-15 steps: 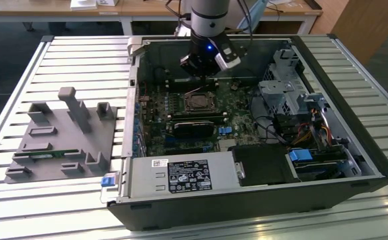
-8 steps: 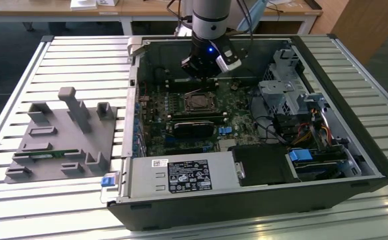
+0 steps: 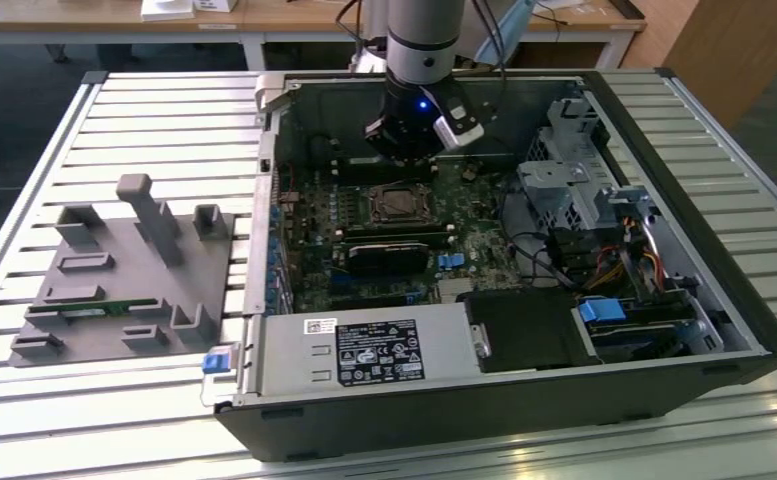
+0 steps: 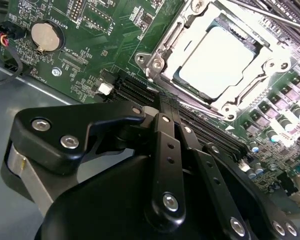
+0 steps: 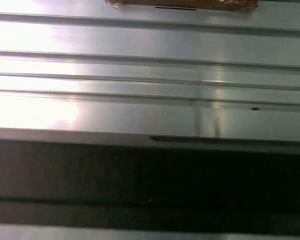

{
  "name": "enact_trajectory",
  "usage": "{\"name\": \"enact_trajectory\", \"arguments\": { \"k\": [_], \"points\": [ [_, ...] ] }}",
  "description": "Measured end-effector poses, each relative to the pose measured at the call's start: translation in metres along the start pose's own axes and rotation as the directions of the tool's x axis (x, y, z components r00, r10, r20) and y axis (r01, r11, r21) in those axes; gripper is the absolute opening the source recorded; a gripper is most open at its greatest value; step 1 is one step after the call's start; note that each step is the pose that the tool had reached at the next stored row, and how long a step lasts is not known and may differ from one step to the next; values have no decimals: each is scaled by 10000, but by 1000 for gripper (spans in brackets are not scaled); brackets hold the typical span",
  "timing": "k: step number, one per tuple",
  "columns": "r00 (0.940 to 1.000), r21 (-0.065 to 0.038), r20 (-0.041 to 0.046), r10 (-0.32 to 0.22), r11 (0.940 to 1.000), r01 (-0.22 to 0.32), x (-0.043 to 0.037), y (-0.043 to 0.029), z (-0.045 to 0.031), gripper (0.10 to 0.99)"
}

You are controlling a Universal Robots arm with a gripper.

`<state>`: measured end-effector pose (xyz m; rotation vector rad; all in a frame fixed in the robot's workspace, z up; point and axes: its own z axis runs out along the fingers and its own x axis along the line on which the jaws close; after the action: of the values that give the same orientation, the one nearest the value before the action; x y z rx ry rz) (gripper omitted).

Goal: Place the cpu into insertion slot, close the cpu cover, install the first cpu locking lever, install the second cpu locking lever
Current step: 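Install the first cpu locking lever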

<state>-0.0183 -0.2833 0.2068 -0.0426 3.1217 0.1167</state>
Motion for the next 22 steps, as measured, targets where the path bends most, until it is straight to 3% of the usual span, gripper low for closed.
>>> {"name": "enact_trajectory", "arguments": {
  "k": [11, 19, 22],
  "points": [
    [10000, 1, -4, 0, 10000, 0, -12, -5, 59, 106],
    [10000, 4, -4, -1, 10000, 1, -13, -4, 52, 106],
    [10000, 91, -8, -2, 10000, 2, -12, -4, 61, 106]
  ]
}}
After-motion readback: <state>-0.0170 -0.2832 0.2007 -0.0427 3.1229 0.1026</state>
